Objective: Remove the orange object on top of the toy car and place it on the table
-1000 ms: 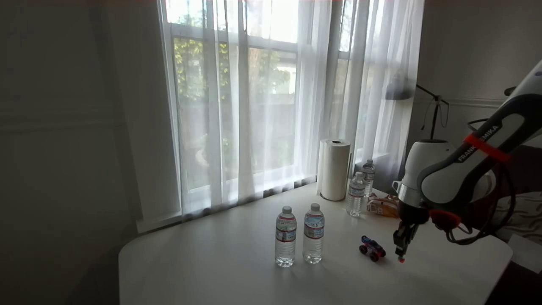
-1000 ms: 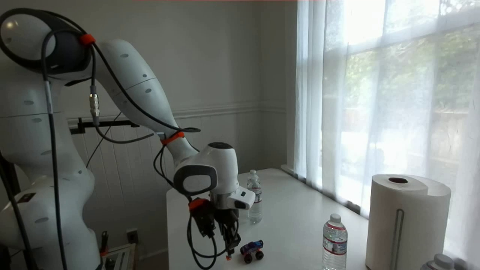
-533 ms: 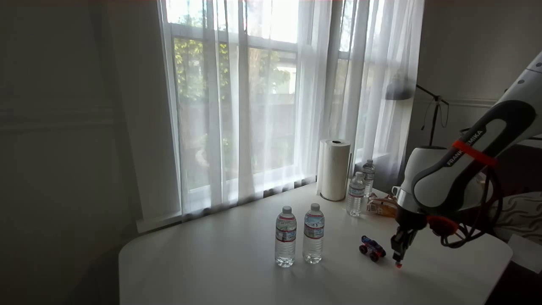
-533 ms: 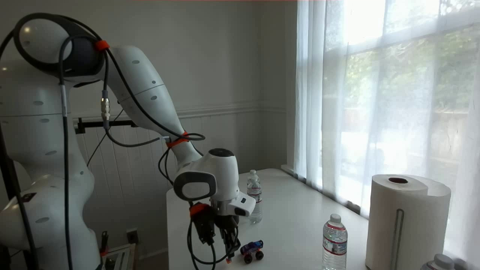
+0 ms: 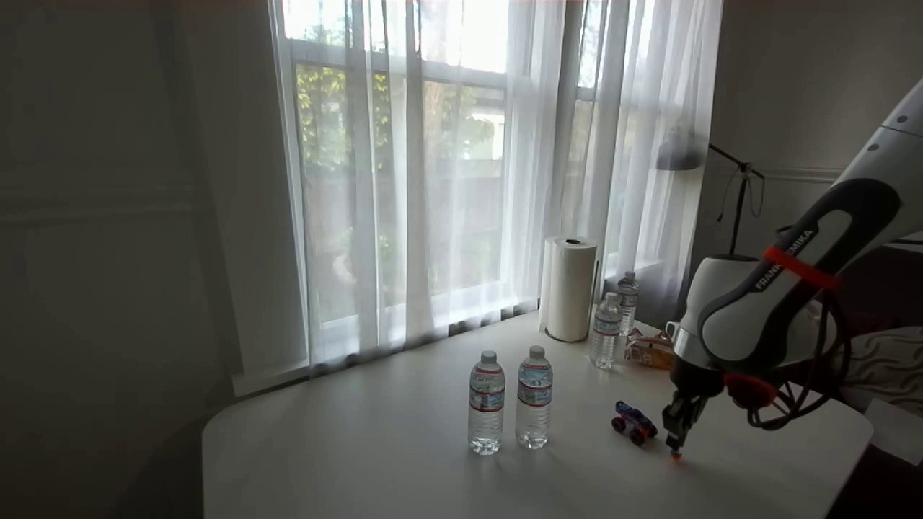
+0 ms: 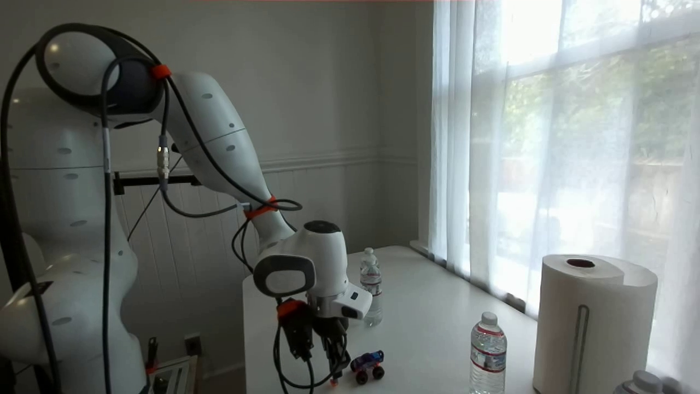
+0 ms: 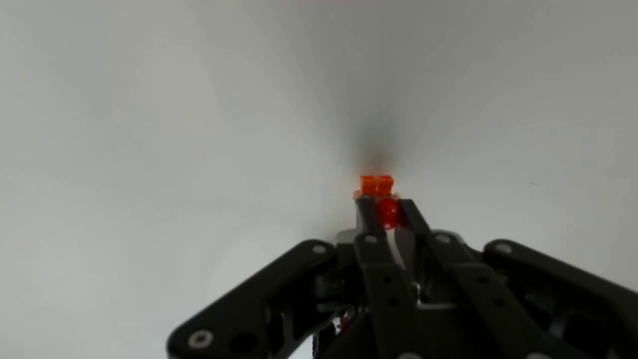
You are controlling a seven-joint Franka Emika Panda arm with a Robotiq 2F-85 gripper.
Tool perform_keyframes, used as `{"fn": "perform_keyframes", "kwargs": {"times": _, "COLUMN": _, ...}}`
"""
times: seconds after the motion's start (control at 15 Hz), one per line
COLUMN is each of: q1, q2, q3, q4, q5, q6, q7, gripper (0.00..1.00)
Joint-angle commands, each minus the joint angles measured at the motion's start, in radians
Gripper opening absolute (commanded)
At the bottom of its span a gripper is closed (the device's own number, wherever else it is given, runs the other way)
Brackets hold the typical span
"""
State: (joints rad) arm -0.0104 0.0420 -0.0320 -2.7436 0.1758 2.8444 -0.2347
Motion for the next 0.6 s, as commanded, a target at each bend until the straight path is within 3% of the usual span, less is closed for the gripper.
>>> {"fn": "perform_keyframes", "kwargs": {"times": 0.0, "q1": -0.007, "q2": 0.017, "q3": 0.012, "q4": 0.000, "q5": -0.012, "q6": 0.029, "q7": 0.029, "gripper": 0.03}}
{"fn": "perform_keyframes", "kwargs": {"times": 0.33, "q1": -0.009, "q2": 0.029, "q3": 0.012, "q4": 0.000, "q5": -0.025, "q6": 0.048, "q7": 0.051, "gripper": 0.03}}
{"fn": "perform_keyframes", "kwargs": {"times": 0.4, "q1": -0.009, "q2": 0.033, "q3": 0.010, "q4": 0.000, "q5": -0.033, "q6": 0.053, "q7": 0.062, "gripper": 0.39}}
{"fn": "perform_keyframes", "kwargs": {"times": 0.53, "q1": -0.009, "q2": 0.034, "q3": 0.008, "q4": 0.001, "q5": -0.041, "q6": 0.057, "q7": 0.077, "gripper": 0.46}}
